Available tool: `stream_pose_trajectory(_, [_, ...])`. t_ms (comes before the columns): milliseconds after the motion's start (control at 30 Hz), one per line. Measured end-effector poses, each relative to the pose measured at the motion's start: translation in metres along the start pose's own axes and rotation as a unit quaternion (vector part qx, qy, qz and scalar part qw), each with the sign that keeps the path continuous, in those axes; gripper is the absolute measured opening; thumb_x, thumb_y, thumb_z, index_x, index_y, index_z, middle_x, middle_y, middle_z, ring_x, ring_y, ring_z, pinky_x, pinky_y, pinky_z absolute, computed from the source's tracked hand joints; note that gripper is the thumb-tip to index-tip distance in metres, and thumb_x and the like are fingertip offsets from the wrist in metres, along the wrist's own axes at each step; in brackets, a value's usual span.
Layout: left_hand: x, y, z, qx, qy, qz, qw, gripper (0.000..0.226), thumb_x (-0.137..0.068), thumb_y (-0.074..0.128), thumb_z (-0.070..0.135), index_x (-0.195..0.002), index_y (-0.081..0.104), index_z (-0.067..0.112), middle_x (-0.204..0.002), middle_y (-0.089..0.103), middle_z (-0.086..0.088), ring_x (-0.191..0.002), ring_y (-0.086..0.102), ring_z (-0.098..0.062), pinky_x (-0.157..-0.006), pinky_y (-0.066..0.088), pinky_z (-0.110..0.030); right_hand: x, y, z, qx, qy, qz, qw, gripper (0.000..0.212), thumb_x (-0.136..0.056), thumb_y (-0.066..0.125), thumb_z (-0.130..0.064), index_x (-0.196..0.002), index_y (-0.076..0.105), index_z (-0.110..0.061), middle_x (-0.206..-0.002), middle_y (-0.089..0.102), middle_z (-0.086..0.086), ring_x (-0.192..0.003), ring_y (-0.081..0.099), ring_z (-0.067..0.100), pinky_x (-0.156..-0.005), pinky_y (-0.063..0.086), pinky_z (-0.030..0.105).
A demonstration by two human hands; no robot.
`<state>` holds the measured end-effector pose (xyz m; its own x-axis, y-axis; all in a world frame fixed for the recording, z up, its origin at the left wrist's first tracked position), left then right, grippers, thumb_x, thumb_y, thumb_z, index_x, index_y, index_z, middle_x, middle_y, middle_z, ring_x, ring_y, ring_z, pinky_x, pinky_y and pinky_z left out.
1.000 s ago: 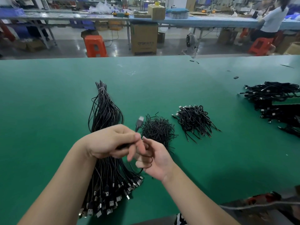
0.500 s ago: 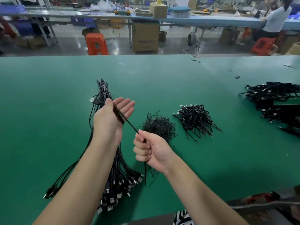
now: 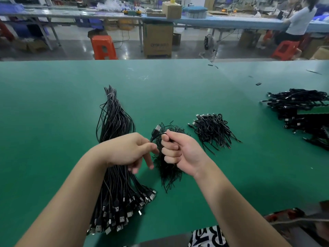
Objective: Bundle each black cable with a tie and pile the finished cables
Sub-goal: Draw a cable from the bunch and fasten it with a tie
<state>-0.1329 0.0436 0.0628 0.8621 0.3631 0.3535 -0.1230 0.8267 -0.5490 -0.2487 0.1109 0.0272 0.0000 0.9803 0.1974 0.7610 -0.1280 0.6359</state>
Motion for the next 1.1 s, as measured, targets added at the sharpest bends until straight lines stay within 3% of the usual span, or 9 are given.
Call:
stream_pose_trajectory(233, [-0.011, -0.014, 0.01, 0.13, 0.104, 0.27, 0.948, 0.033, -0.107, 0.041, 0.027, -0.1, 0.071, 0.015, -0.113, 0.074, 0.007, -0.102, 0.072, -0.009, -0.094, 0.057, -0.033, 0.008, 0.016, -0.006, 0.095, -0.062, -0.028, 0.993, 0.032, -0.108, 0.04, -0.025, -0.08, 0.053, -0.017, -0.058, 0.025, -0.006, -0.044, 0.016, 0.006, -0.04, 0.017, 0.018])
stream_pose_trajectory(333, [-0.013, -0.019, 0.019, 0.416, 0.189, 0.268, 0.848, 0.042, -0.11, 0.03, 0.026, -0.121, 0.06, 0.001, -0.116, 0.073, -0.011, -0.111, 0.07, -0.026, -0.092, 0.056, -0.032, 0.009, 0.024, -0.005, 0.252, -0.075, -0.023, 0.965, 0.032, -0.11, 0.039, -0.023, -0.081, 0.052, -0.016, -0.058, 0.032, -0.006, -0.047, 0.023, 0.007, -0.043, 0.021, 0.017])
stream_pose_trajectory(400, [-0.012, -0.027, 0.026, 0.52, 0.224, 0.247, 0.787, 0.044, -0.109, 0.028, 0.028, -0.119, 0.058, -0.001, -0.111, 0.074, -0.014, -0.105, 0.072, -0.028, -0.084, 0.058, -0.031, 0.008, 0.026, -0.007, 0.357, -0.093, -0.001, 0.929, 0.033, -0.11, 0.038, -0.021, -0.08, 0.051, -0.016, -0.058, 0.039, -0.006, -0.049, 0.03, 0.007, -0.046, 0.027, 0.016])
stream_pose_trajectory(567, [-0.012, -0.028, 0.035, 0.582, 0.233, 0.23, 0.744, 0.023, -0.104, 0.044, 0.022, -0.101, 0.06, 0.006, -0.064, 0.053, 0.006, -0.049, 0.046, -0.009, -0.05, 0.043, -0.022, 0.005, 0.025, -0.023, 0.468, -0.155, 0.044, 0.869, 0.032, -0.109, 0.041, -0.019, -0.08, 0.053, -0.017, -0.063, 0.059, -0.004, -0.062, 0.053, 0.014, -0.066, 0.048, 0.025])
stream_pose_trajectory(667, [-0.016, -0.025, 0.028, 0.575, 0.204, 0.24, 0.755, 0.022, -0.103, 0.046, 0.023, -0.098, 0.059, 0.006, -0.061, 0.043, 0.008, -0.045, 0.036, -0.007, -0.046, 0.037, -0.021, 0.003, 0.019, -0.024, 0.527, -0.154, 0.046, 0.835, 0.025, -0.106, 0.05, -0.019, -0.085, 0.063, -0.02, -0.078, 0.074, -0.002, -0.082, 0.069, 0.018, -0.088, 0.054, 0.035])
stream_pose_trajectory(733, [-0.019, -0.02, 0.024, 0.563, 0.19, 0.237, 0.768, 0.023, -0.101, 0.048, 0.023, -0.097, 0.059, 0.004, -0.06, 0.042, 0.006, -0.045, 0.038, -0.009, -0.047, 0.039, -0.023, 0.003, 0.014, -0.022, 0.492, -0.14, 0.037, 0.858, 0.013, -0.1, 0.06, -0.016, -0.096, 0.066, -0.026, -0.089, 0.076, -0.006, -0.093, 0.071, 0.015, -0.095, 0.054, 0.035])
stream_pose_trajectory(867, [-0.025, -0.004, 0.024, 0.545, 0.171, 0.204, 0.795, 0.025, -0.097, 0.051, 0.023, -0.087, 0.067, 0.006, -0.061, 0.053, -0.001, -0.058, 0.063, -0.023, -0.063, 0.052, -0.037, 0.002, 0.01, -0.019, 0.345, -0.147, 0.02, 0.927, 0.029, -0.085, 0.076, -0.005, -0.099, 0.069, -0.029, -0.082, 0.06, -0.018, -0.081, 0.061, 0.005, -0.082, 0.052, 0.02])
stream_pose_trajectory(967, [-0.026, 0.005, 0.029, 0.541, 0.177, 0.146, 0.809, 0.026, -0.094, 0.052, 0.021, -0.084, 0.07, 0.005, -0.075, 0.072, -0.012, -0.09, 0.072, -0.036, -0.078, 0.06, -0.049, 0.001, 0.004, -0.02, 0.319, -0.167, 0.069, 0.93, 0.016, -0.082, 0.079, 0.001, -0.095, 0.071, -0.003, -0.076, 0.051, 0.003, -0.074, 0.056, 0.01, -0.073, 0.055, 0.027])
stream_pose_trajectory(1100, [-0.027, 0.008, 0.028, 0.468, 0.15, 0.093, 0.866, 0.032, -0.096, 0.051, 0.021, -0.086, 0.077, 0.005, -0.098, 0.074, -0.025, -0.108, 0.062, -0.047, -0.099, 0.037, -0.059, 0.003, -0.005, -0.017, 0.326, -0.153, 0.1, 0.927, 0.021, -0.076, 0.082, -0.001, -0.091, 0.074, -0.013, -0.073, 0.062, 0.005, -0.073, 0.061, 0.014, -0.075, 0.06, 0.042])
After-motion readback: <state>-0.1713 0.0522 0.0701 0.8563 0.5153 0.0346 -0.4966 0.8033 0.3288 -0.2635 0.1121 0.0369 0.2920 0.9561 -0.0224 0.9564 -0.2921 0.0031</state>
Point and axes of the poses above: each hand's wrist, its own x-axis away from the middle knuckle, its own y-axis out of the palm, z = x × y, the point moved 6 cm from there along -x, towards the middle knuckle
